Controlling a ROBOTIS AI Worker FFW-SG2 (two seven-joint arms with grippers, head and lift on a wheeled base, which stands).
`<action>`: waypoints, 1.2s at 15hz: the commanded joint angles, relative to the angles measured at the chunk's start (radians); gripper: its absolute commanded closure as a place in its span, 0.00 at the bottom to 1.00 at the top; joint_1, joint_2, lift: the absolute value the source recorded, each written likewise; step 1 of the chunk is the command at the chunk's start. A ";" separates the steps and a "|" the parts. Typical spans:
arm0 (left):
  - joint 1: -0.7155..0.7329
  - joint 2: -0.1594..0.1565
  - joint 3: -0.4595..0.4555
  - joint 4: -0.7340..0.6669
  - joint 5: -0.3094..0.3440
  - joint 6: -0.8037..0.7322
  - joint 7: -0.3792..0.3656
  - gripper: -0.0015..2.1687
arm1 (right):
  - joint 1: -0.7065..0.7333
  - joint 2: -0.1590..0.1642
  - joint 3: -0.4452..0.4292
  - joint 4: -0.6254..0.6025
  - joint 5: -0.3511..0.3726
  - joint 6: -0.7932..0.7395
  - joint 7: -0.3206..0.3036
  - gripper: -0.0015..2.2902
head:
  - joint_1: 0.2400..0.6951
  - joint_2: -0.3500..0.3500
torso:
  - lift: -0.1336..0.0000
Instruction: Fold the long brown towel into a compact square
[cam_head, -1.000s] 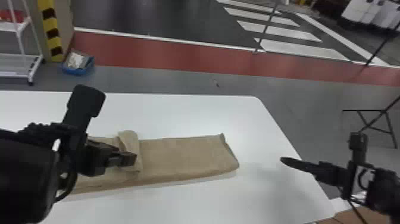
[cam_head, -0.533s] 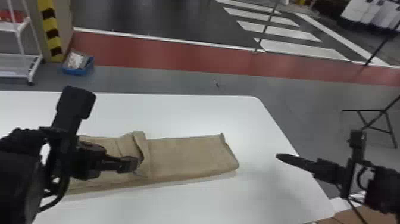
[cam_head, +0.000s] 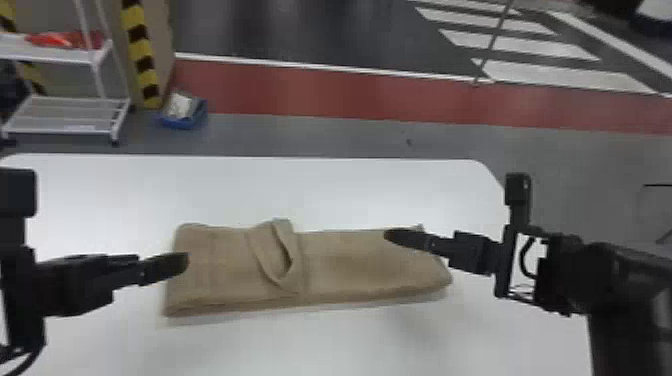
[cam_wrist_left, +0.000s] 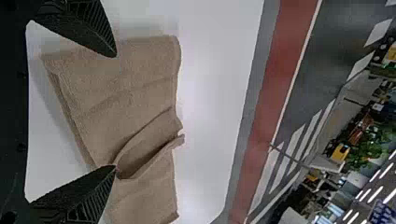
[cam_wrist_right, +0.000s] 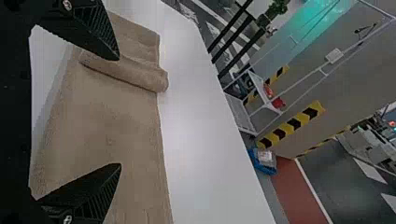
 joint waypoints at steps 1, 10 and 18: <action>0.029 -0.004 0.126 0.042 0.029 -0.095 -0.031 0.02 | -0.064 0.125 0.113 0.067 0.081 -0.045 -0.017 0.04 | 1.00 0.35 | 0.07; 0.074 0.040 0.264 0.106 0.109 -0.223 -0.061 0.02 | -0.173 0.171 0.329 0.087 0.315 0.145 -0.184 0.06 | 1.00 0.73 | 0.07; 0.101 0.042 0.319 0.111 0.127 -0.251 -0.061 0.02 | -0.249 0.171 0.323 0.174 0.279 0.163 -0.193 0.08 | 1.00 0.80 | 0.07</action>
